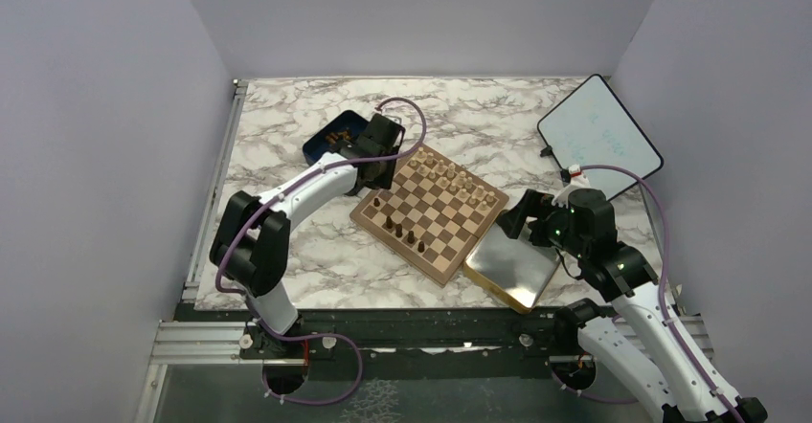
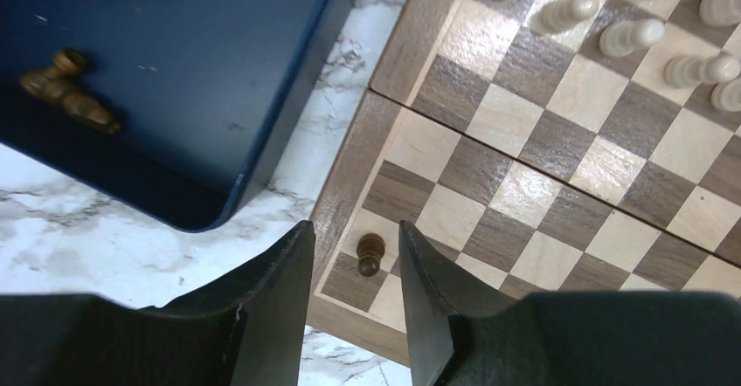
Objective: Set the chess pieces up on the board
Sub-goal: Place the chess piece on the chessboard, then pick up the chess piece from the storage box.
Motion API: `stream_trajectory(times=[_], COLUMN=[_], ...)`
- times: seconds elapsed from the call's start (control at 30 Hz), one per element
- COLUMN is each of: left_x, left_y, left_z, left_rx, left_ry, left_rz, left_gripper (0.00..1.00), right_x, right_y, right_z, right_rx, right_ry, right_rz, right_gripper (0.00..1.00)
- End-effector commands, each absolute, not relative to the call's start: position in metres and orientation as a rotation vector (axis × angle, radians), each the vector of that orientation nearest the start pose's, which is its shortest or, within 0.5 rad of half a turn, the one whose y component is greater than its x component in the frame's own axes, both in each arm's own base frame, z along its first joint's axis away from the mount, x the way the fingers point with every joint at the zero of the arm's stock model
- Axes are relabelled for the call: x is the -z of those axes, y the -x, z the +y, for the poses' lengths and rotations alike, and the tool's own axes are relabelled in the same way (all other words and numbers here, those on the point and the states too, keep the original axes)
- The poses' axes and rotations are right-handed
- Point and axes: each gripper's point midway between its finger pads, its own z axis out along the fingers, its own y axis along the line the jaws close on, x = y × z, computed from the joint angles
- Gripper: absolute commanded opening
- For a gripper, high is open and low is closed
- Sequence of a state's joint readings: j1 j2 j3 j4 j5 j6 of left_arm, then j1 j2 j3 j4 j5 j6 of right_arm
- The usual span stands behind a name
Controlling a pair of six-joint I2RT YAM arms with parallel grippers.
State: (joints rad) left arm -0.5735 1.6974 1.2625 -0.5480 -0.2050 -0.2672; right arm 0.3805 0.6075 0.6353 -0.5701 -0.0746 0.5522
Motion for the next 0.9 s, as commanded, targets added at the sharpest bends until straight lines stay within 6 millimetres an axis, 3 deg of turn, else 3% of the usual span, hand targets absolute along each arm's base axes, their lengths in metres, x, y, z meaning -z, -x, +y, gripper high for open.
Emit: stream_trajectory(times=[0.0, 0.13, 0.4, 0.53, 0.87], left_x=[-0.143, -0.156, -0.156, -0.147, -0.106], left_y=[-0.378, -0.396, -0.444, -0.466, -0.508], left_z=[-0.18, -0.16, -0.106, -0.089, -0.076], left_rx=[-0.016, -0.06, -0.145, -0.174, -0.186], left_ry=[-0.25, -0.185, -0.051, -0.008, 0.027], left_rz=[2.38, 2.35, 2.343, 2.346, 2.379], left_gripper=[0.42, 0.42, 0.39, 0.4, 0.4], right_x=[-0.179, -0.179, -0.179, -0.179, -0.177], right_y=[-0.212, -0.212, -0.212, -0.212, -0.212], right_z=[0.122, 0.122, 0.122, 0.122, 0.121], right_rx=[-0.623, -0.623, -0.623, -0.621, -0.614], right_ry=[-0.116, -0.115, -0.111, -0.111, -0.119], right_rz=[2.145, 2.147, 2.145, 2.146, 2.157], right_gripper=[0.94, 0.94, 0.94, 0.94, 0.94])
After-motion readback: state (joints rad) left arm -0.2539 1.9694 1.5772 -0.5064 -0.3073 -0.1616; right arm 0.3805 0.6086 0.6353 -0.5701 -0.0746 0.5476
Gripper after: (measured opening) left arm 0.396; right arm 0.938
